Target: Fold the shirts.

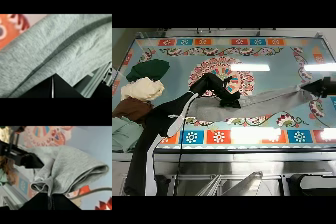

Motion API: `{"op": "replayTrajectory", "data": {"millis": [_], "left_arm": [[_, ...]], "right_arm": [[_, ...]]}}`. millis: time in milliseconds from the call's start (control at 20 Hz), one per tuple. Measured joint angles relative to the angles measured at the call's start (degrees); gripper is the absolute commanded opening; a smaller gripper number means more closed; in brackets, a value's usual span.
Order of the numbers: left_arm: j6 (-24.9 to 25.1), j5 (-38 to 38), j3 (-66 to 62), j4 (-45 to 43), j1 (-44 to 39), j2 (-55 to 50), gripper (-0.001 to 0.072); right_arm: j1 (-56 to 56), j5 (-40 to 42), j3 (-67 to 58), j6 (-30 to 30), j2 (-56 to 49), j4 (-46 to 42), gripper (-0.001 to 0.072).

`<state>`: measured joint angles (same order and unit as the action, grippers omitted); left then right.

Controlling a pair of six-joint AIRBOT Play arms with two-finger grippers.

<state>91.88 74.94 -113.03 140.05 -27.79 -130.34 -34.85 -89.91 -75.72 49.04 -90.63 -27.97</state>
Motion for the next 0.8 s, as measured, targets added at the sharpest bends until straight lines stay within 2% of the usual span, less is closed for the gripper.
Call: {"op": "replayTrajectory", "data": {"millis": [200, 400, 550, 800], "left_arm": [[0.94, 1.49, -5.42, 5.33, -1.46, 1.7, 0.0014], [5.7, 5.05, -2.1, 8.24, 3.5, 15.23, 0.0014], [8.98, 9.01, 5.68, 7.21, 11.06, 29.68, 0.0014], [14.12, 11.98, 22.47, 4.72, 24.94, 51.76, 0.0015]], "right_arm": [[1.77, -4.46, -1.31, -0.2, 4.04, 6.54, 0.0011], [11.78, -3.17, -1.66, 1.42, 7.28, 9.01, 0.0011], [24.98, 4.48, -1.75, 2.21, 7.63, 9.62, 0.0011], [48.65, 25.75, -1.88, 2.58, 1.18, 9.9, 0.0014]]}}
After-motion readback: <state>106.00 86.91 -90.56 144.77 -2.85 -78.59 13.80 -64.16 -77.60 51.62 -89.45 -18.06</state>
